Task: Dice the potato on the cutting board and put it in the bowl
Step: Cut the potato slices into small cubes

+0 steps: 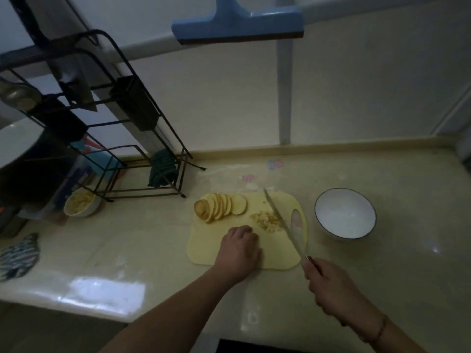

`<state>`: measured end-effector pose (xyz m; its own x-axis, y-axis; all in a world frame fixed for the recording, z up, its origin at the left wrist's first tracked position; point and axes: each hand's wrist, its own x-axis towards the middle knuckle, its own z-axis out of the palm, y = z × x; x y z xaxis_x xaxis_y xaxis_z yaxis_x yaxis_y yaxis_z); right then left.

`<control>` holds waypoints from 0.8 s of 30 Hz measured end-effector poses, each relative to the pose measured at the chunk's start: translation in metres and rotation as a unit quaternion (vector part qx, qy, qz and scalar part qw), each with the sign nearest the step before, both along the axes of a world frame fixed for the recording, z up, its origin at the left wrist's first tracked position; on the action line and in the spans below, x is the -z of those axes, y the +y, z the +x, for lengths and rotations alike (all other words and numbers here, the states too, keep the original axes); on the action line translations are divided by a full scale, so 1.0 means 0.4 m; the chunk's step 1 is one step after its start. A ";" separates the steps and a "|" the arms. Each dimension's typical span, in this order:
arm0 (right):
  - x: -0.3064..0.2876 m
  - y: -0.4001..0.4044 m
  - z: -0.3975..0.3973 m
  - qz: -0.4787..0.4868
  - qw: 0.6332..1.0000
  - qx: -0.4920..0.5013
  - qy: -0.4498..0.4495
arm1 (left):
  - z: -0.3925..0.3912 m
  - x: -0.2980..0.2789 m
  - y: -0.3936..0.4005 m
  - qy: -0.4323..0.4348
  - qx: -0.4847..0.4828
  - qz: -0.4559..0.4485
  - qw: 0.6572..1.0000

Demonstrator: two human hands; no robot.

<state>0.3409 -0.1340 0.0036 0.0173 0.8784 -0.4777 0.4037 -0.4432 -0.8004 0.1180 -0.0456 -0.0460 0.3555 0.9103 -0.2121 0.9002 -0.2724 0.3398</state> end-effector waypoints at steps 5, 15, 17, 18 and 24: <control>0.055 -0.051 -0.115 0.016 0.983 0.181 -0.025 | -0.039 0.009 0.034 0.013 0.104 0.005 0.995; 0.060 -0.010 -0.284 0.022 0.957 0.272 -0.103 | -0.059 0.030 -0.022 0.106 0.128 -0.051 0.985; 0.046 0.005 -0.309 0.022 0.958 0.273 -0.089 | -0.057 0.038 -0.015 0.115 0.124 -0.058 0.984; 0.040 0.014 -0.321 0.020 0.958 0.275 -0.083 | -0.054 0.040 -0.009 0.120 0.127 -0.060 0.983; 0.025 0.085 -0.371 0.015 0.956 0.291 -0.039 | -0.007 0.036 0.027 0.133 0.122 -0.078 0.981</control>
